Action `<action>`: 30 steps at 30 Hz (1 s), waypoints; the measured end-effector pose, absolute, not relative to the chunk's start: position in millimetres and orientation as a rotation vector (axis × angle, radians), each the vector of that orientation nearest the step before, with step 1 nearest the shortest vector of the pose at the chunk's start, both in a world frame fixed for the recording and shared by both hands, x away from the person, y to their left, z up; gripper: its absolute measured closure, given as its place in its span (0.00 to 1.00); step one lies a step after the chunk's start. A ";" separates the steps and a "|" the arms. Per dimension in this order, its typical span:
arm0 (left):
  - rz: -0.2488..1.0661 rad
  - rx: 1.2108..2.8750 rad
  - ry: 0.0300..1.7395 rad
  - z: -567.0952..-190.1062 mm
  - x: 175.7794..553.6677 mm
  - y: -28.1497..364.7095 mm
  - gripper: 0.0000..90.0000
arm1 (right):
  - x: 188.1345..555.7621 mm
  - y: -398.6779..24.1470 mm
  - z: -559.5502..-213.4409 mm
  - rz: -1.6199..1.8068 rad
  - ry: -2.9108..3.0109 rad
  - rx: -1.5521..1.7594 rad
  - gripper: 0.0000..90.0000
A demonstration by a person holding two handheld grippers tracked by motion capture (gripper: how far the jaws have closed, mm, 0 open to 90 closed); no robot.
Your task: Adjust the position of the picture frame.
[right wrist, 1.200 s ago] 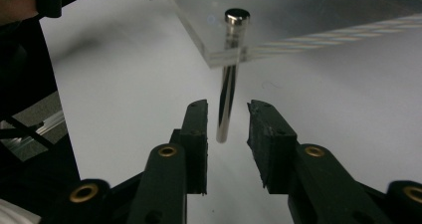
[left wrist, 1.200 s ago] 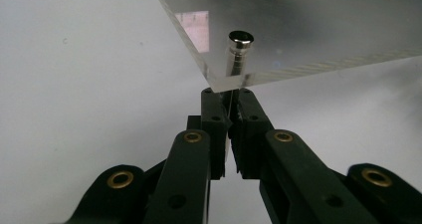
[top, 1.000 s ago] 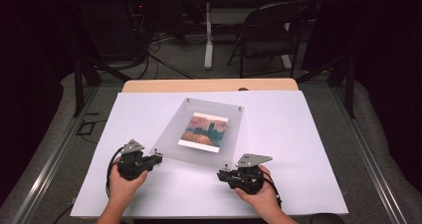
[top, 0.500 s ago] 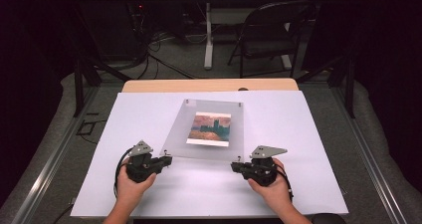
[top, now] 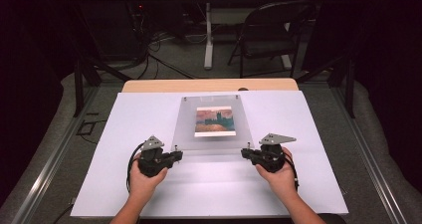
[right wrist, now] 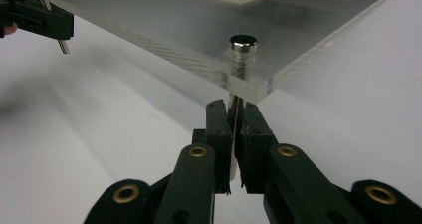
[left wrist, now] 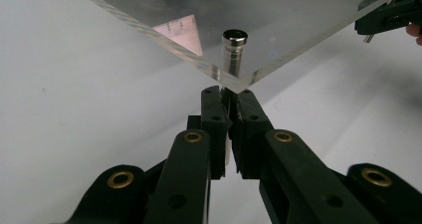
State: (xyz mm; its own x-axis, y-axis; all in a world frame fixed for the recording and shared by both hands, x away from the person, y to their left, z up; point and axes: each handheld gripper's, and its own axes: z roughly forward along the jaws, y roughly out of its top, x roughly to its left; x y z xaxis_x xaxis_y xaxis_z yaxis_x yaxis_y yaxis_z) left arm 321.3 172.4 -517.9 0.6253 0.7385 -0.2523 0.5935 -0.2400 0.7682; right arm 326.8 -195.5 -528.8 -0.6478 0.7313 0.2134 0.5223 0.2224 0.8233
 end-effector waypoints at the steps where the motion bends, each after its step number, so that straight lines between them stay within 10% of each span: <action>1: 0.203 1.939 1.059 -517.8 323.9 171.8 0.95 | 329.5 -195.6 -528.4 1.389 2.273 1.193 0.95; 30: 0.208 2.047 1.107 -551.5 340.3 167.5 0.95 | 343.7 -186.4 -564.2 1.257 2.343 1.246 0.94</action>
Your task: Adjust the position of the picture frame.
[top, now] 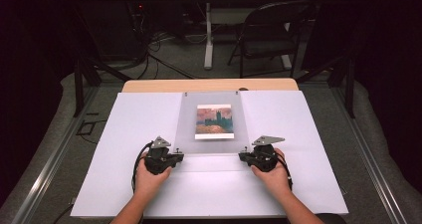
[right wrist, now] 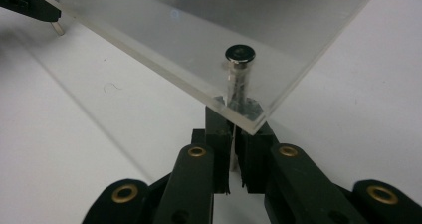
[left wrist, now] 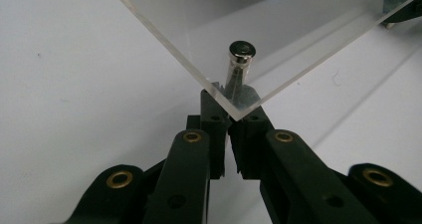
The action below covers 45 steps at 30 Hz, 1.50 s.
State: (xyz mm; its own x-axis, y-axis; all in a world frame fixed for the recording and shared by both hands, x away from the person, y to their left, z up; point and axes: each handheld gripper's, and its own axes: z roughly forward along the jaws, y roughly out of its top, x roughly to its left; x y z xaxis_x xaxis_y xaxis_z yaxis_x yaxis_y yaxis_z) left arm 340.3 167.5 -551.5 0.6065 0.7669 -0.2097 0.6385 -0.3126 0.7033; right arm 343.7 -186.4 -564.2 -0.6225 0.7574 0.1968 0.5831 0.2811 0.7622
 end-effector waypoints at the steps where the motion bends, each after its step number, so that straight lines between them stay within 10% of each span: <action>1: 0.208 2.047 1.107 -551.5 340.3 167.5 0.94 | 343.7 -186.4 -564.2 1.257 2.343 1.246 0.94; 13: 0.213 2.033 1.110 -551.6 339.0 167.4 0.93 | 343.0 -186.3 -564.3 1.257 2.338 1.240 0.93; 28: 0.240 2.021 1.093 -538.1 319.8 173.1 0.47 | 321.5 -190.7 -548.0 1.179 2.371 1.150 0.57; 45: 0.353 2.005 1.039 -530.0 300.9 190.6 0.41 | 300.9 -207.8 -538.7 1.135 2.324 1.092 0.47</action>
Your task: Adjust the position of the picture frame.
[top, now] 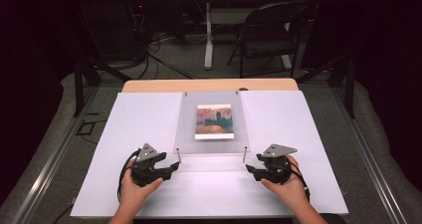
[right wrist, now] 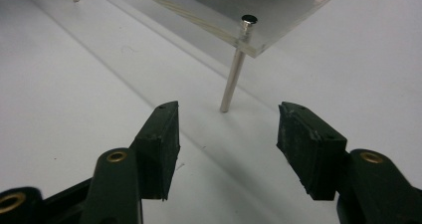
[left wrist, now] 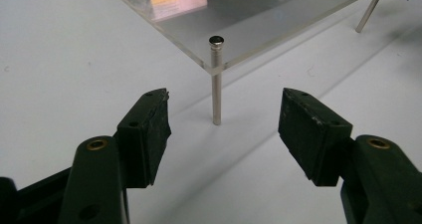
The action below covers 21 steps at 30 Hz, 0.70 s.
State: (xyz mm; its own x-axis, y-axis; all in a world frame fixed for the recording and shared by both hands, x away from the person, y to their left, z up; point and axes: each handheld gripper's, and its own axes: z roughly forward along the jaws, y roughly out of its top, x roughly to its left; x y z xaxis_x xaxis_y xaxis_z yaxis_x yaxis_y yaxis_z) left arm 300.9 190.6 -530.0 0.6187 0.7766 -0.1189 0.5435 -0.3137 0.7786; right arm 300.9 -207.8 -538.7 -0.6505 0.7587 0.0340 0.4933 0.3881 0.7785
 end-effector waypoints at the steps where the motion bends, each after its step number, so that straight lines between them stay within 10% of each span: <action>1: 0.365 2.003 1.043 -530.3 301.1 191.5 0.41 | 301.0 -208.8 -539.0 1.138 2.319 1.104 0.48; 21: 0.322 1.961 1.138 -528.4 294.2 205.4 0.42 | 293.1 -216.7 -535.6 1.153 2.338 1.120 0.42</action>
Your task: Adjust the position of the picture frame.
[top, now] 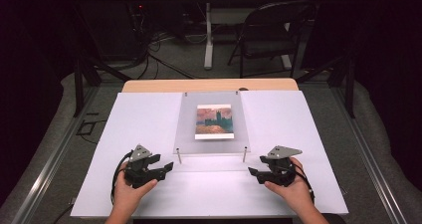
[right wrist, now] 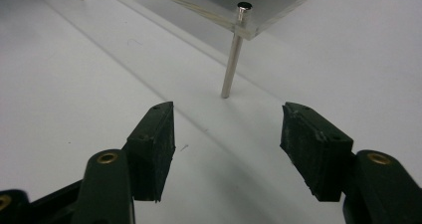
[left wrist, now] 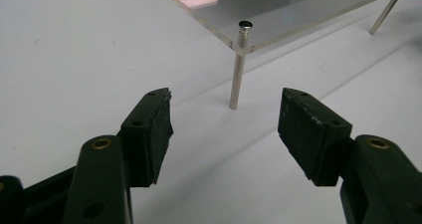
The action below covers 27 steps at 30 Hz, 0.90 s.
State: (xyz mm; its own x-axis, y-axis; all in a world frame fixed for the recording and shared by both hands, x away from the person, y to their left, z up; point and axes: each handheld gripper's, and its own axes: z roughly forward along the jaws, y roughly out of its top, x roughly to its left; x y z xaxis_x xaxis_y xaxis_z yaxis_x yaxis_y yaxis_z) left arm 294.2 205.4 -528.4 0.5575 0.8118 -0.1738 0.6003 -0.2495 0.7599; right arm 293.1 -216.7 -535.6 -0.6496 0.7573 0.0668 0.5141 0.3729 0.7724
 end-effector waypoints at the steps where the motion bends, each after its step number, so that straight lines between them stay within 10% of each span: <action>1: 0.319 1.961 1.147 -527.8 293.1 206.7 0.42 | 291.1 -220.1 -534.2 1.149 2.341 1.133 0.42; 27: 0.398 1.854 1.256 -531.0 291.5 237.4 0.38 | 291.0 -246.9 -539.7 1.156 2.205 1.287 0.41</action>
